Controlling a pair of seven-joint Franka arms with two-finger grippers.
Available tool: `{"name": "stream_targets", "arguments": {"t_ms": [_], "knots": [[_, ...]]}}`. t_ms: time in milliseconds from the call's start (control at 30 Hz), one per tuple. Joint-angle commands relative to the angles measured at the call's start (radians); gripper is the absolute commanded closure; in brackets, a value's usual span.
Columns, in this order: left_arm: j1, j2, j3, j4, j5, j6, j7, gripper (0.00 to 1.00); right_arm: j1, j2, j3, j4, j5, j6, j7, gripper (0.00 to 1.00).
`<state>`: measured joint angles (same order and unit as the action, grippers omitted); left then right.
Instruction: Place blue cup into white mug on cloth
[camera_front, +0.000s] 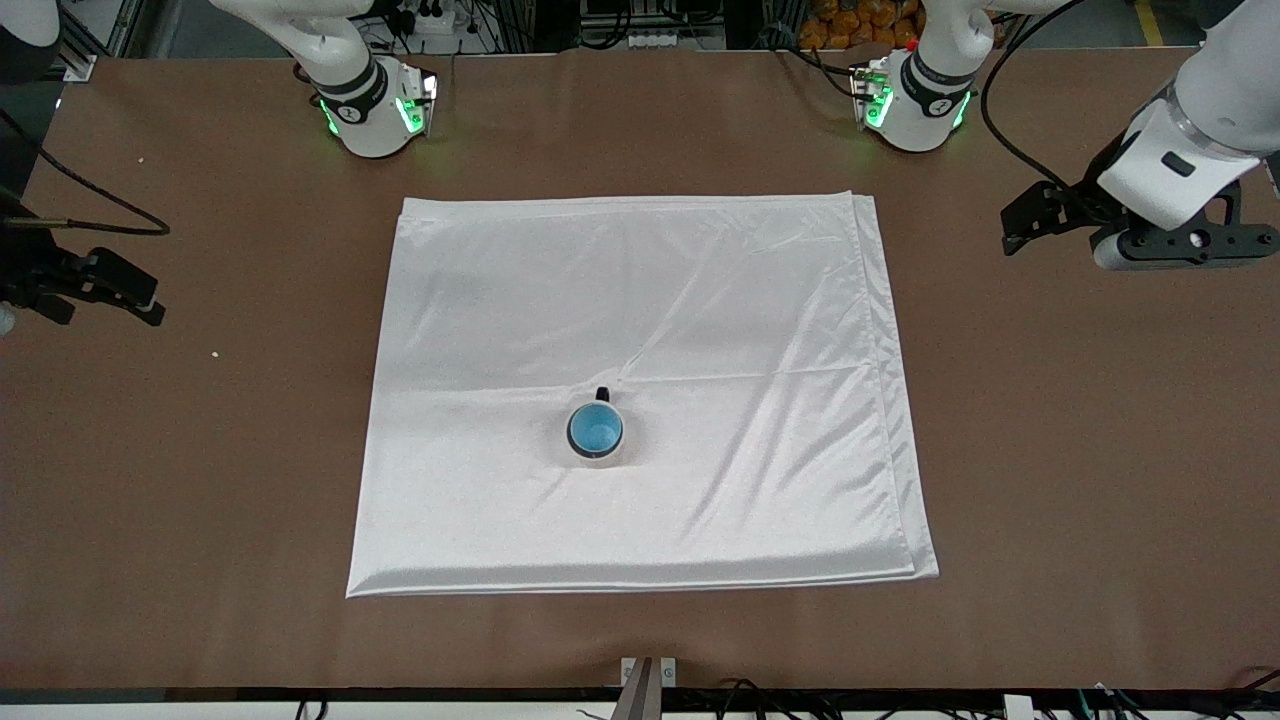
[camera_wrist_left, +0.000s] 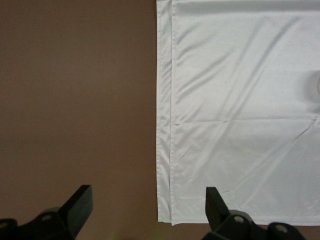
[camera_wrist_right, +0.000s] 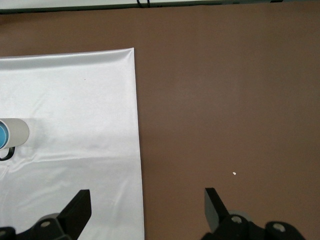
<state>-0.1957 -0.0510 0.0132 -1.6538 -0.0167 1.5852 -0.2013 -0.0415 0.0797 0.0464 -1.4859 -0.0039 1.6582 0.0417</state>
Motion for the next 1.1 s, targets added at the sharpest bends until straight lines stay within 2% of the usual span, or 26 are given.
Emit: {"name": "stream_targets", "arguments": {"t_ms": [0,167,367,1067], "knots": [[0.048,-0.029,-0.032,-0.015,0.017,0.004,0.000,0.00,-0.011,-0.009,0.009,-0.007,-0.010,0.002,-0.009,0.00],[0.070,-0.027,-0.038,-0.004,0.020,0.004,0.002,0.00,-0.009,-0.009,0.009,-0.007,-0.010,0.002,-0.008,0.00],[0.108,-0.020,-0.088,0.011,0.029,0.006,0.010,0.00,-0.008,-0.009,0.010,-0.010,-0.010,0.000,-0.005,0.00],[0.107,0.003,-0.091,0.037,0.041,0.009,0.016,0.00,-0.004,-0.014,0.009,-0.010,-0.010,-0.005,-0.006,0.00]]}}
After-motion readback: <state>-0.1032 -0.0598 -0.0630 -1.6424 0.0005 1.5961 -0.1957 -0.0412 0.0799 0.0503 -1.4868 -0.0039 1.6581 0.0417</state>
